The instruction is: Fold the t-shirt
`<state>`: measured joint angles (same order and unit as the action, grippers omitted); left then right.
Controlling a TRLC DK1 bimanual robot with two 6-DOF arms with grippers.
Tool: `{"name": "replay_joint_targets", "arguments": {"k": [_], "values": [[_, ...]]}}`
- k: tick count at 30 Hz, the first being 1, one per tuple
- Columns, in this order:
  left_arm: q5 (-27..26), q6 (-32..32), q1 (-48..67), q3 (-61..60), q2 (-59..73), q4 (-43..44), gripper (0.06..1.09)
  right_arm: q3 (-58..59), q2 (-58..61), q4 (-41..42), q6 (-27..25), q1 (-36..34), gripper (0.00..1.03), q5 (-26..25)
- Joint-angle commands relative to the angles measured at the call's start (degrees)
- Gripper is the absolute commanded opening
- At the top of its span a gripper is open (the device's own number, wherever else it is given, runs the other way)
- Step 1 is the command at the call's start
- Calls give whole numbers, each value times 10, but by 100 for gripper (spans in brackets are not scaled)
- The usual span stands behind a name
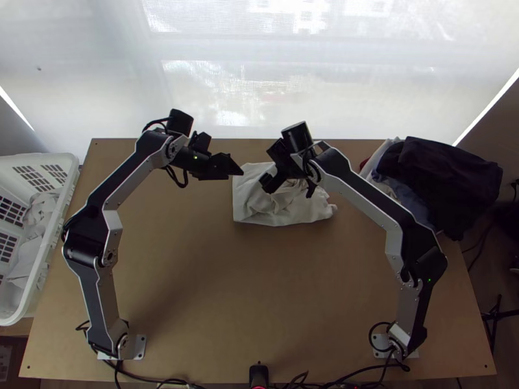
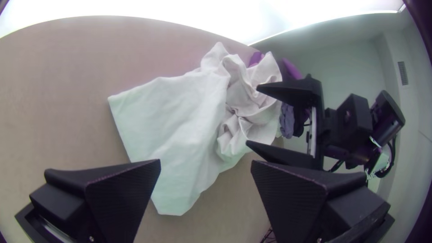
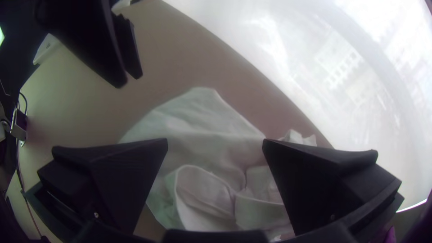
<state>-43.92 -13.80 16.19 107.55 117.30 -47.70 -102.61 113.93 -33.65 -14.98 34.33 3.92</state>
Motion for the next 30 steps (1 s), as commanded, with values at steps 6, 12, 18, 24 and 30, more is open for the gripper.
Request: {"name": "replay_joint_targets", "arguments": {"k": [6,12,18,24,30], "values": [[16,6,29,-2,18,-1,103,215,-85,36,3,-79,98,4],[22,5,39,11,25,-4,103,333,-185,48,0,-123,98,10],[24,4,45,25,28,-13,103,368,-235,48,0,-160,98,15],[25,4,47,57,29,-23,103,289,-270,32,13,-152,98,26],[26,4,54,82,60,-23,103,160,-172,24,26,-90,98,26]]}}
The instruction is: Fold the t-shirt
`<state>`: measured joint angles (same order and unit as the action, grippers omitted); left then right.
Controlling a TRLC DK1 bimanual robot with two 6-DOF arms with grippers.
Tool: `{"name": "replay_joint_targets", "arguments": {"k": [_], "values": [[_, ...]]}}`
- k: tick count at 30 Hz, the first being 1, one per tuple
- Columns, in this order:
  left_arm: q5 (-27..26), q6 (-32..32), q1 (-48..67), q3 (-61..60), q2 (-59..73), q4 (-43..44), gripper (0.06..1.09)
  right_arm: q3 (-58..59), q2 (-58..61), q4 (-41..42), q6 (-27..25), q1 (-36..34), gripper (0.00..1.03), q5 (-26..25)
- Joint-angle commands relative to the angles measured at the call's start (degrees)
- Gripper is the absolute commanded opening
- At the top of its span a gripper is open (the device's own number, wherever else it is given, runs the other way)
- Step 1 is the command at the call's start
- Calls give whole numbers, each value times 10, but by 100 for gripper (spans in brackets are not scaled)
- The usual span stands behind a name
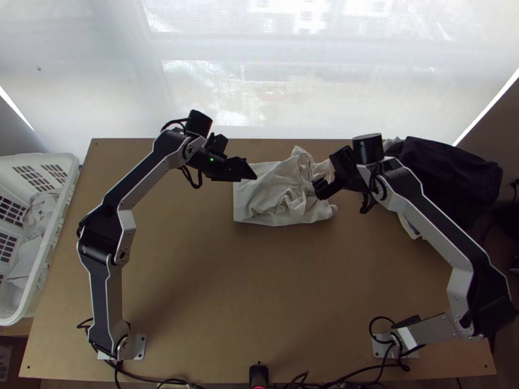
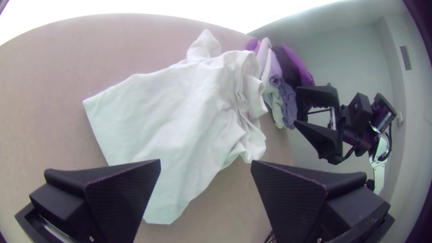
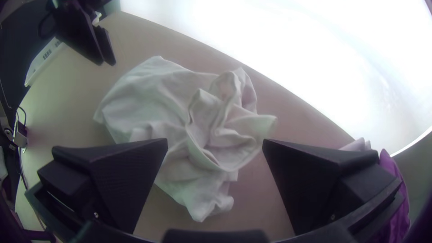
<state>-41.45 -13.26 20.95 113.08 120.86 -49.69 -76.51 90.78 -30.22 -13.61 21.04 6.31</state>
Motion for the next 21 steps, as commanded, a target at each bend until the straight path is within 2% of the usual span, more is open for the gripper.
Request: {"name": "replay_joint_targets", "arguments": {"k": [1,4,9,15,21], "values": [[2,0,9,30,30,-2,103,-116,79,-10,15,53,98,2],[7,2,19,43,46,-1,103,-142,133,-4,17,80,98,2],[19,12,36,62,77,-1,103,-152,216,-1,12,79,98,2],[30,26,48,63,112,-5,103,-144,249,-2,2,23,98,2],[36,41,45,62,132,-17,103,-69,191,-1,-20,-40,98,5]]}}
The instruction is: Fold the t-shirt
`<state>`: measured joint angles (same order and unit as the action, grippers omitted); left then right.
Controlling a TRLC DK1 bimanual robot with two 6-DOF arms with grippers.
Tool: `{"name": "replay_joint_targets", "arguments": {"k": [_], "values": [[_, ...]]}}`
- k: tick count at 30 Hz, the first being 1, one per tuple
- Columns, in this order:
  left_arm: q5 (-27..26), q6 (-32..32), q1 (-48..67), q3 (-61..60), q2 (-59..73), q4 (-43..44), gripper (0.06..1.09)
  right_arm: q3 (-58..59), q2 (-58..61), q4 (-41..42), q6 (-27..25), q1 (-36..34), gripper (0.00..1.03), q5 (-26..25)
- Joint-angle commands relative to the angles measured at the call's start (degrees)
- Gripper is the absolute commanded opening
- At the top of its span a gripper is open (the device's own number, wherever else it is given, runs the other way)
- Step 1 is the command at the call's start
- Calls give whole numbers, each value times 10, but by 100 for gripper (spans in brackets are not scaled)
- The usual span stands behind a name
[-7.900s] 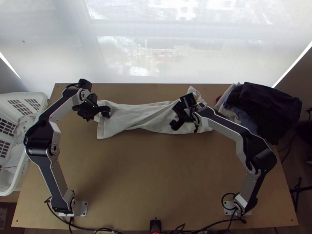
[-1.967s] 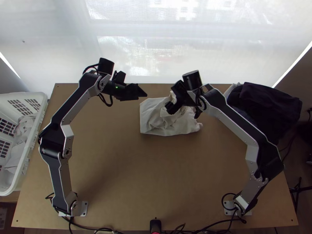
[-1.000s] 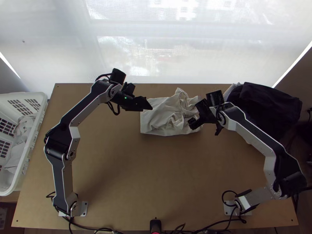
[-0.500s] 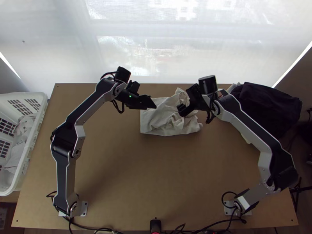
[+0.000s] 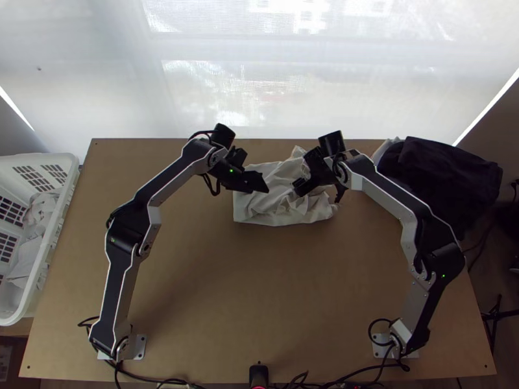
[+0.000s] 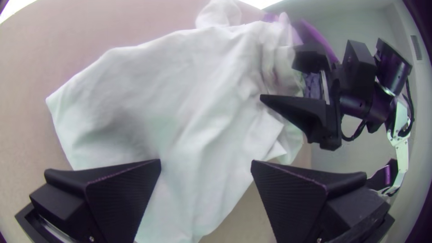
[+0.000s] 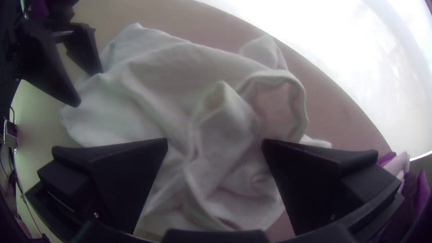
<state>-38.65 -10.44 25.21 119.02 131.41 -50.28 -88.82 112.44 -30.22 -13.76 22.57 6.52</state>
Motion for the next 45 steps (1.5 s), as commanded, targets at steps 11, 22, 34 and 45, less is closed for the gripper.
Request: {"name": "replay_joint_targets", "arguments": {"k": [11,22,34,45], "values": [[14,26,-3,-4,24,-33,103,191,-178,9,-36,-104,98,9],[17,25,-10,9,2,-35,103,165,-270,-4,-11,-56,98,9],[17,26,-9,24,1,-52,103,128,-144,11,51,72,98,9],[21,47,-10,21,28,-65,103,252,-153,51,31,58,98,9]]}}
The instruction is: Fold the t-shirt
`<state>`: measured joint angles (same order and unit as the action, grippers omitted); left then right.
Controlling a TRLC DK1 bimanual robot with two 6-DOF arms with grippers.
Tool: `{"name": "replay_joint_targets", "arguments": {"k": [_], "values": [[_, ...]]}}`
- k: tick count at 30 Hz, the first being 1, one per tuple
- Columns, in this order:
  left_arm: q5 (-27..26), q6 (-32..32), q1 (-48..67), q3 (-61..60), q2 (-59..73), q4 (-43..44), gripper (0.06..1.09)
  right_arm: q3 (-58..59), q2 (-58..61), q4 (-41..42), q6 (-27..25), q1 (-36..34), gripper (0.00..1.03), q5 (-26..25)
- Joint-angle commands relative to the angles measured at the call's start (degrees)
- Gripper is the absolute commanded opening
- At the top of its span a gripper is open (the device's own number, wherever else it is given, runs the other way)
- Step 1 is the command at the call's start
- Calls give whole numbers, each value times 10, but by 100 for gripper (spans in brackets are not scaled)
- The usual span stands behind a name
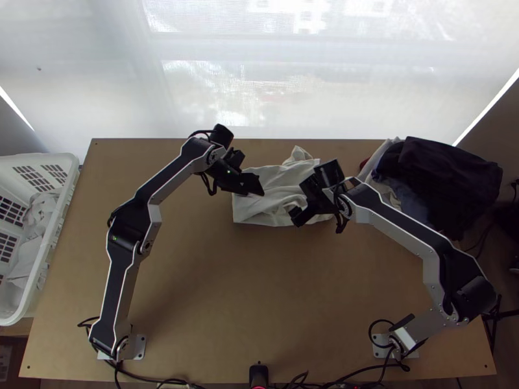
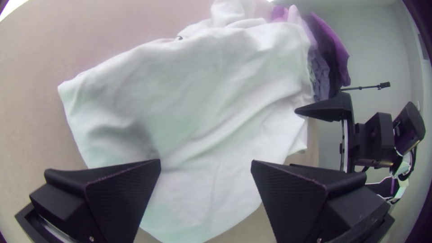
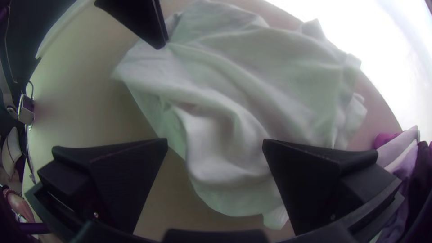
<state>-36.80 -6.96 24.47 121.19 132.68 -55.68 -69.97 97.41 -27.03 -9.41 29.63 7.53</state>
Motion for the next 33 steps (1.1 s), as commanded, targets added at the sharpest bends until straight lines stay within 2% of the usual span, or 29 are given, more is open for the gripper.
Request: {"name": "replay_joint_targets", "arguments": {"k": [1,12,19,25,30,33], "values": [[2,17,-3,-1,17,-13,103,71,-5,21,-18,-21,98,-1],[9,34,-15,-1,26,-26,103,106,-23,21,-90,-120,98,-1],[8,37,-21,-1,23,-29,103,101,-51,19,-102,-157,98,-1],[7,28,-11,9,-4,-30,103,72,-149,-7,-113,-103,98,-1],[6,19,-3,34,-13,-36,103,66,-164,-6,-136,-52,98,-9],[7,14,-3,37,-17,-36,103,81,-168,3,-168,8,98,-43]]}}
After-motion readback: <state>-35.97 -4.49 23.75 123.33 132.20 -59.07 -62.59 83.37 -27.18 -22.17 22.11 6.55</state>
